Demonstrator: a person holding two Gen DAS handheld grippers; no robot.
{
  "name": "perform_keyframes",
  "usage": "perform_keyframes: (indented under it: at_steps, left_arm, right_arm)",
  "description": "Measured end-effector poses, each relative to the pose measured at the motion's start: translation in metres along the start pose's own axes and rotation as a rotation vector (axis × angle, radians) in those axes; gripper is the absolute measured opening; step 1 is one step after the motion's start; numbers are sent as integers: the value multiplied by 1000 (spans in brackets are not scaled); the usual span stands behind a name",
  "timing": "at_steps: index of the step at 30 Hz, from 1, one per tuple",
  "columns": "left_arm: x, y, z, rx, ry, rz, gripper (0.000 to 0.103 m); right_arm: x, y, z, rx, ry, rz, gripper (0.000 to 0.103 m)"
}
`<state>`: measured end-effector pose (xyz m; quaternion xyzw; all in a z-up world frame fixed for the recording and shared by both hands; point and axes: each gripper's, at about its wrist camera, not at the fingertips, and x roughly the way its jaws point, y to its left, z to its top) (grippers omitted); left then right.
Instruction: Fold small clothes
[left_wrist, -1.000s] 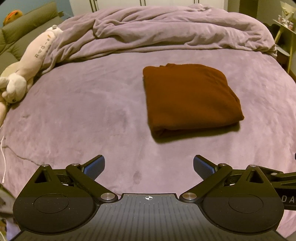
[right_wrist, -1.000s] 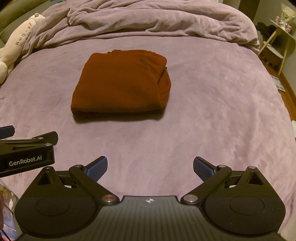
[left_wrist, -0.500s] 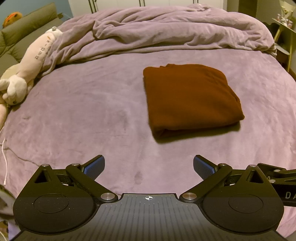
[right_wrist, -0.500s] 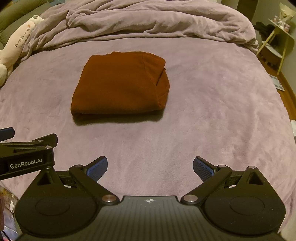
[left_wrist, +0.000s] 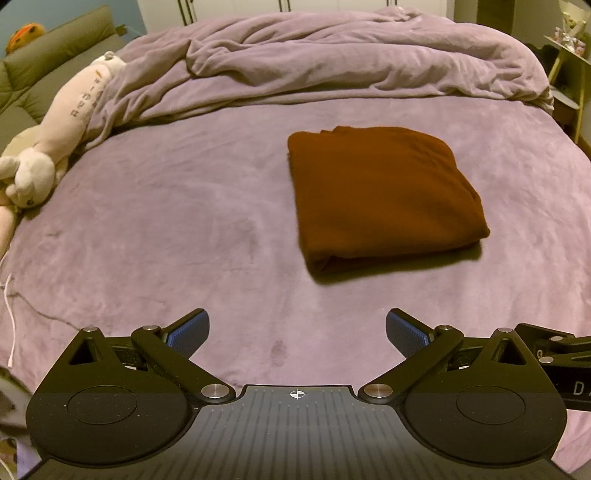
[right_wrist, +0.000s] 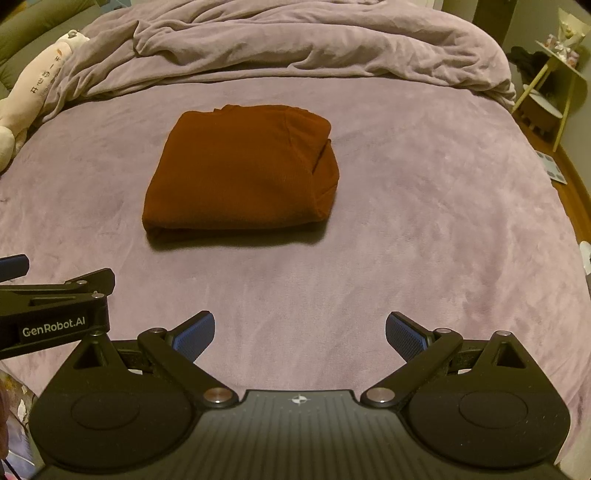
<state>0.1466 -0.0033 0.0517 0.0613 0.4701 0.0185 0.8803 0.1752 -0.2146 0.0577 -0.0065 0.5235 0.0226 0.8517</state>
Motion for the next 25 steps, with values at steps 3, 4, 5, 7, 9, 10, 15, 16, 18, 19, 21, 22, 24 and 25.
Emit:
perform_keyframes:
  at_steps: [3,4,5,7,9,10,15,16,18,19,21,22,24,25]
  left_arm:
    - [0,1,0,2,0,-2,103]
    - [0,1,0,1,1,-1,103]
    - [0,1,0,0,-1,-2,103]
    - [1,1,0,0,1,-1,103]
    - [1,2,0,3,0,1,103]
    - [1,2,0,3,-1,0,103]
    - [0,3,0,-2,0,-8,103]
    - [0,4,0,-3,-3,-13,103]
    - [-1,4,-1,0,-9,-21,103]
    - [-1,4,-1,3,-9,-20,103]
    - [0,4,-2,11,-8,-22,103]
    - [0,4,-2,13,-7,-22,103]
    - [1,4,-2,15,-5,-14,103]
    - [1,4,-2,16,-6,-11,103]
  right_arm:
    - [0,0,0,0,0,0,99]
    - [0,0,0,0,0,0,99]
    - [0,1,0,-1,1,-1,99]
    - [-1,1,0,-2,1,-3,99]
    - [-1,1,0,-2,0,-3,99]
    - [-1,1,0,-1,0,-2,99]
    - [0,1,0,-2,-2,-5,99]
    - [0,1,0,-2,-3,-5,99]
    - [0,1,-1,-2,-2,-5,99]
    - [0,1,-1,-2,-2,-5,99]
    - [0,1,-1,-2,-4,-6,99]
    - [0,1,-1,-2,-4,-6,99]
    - [0,0,-1,-3,-3,-5,99]
    - [0,0,-1,-4,-4,-5,99]
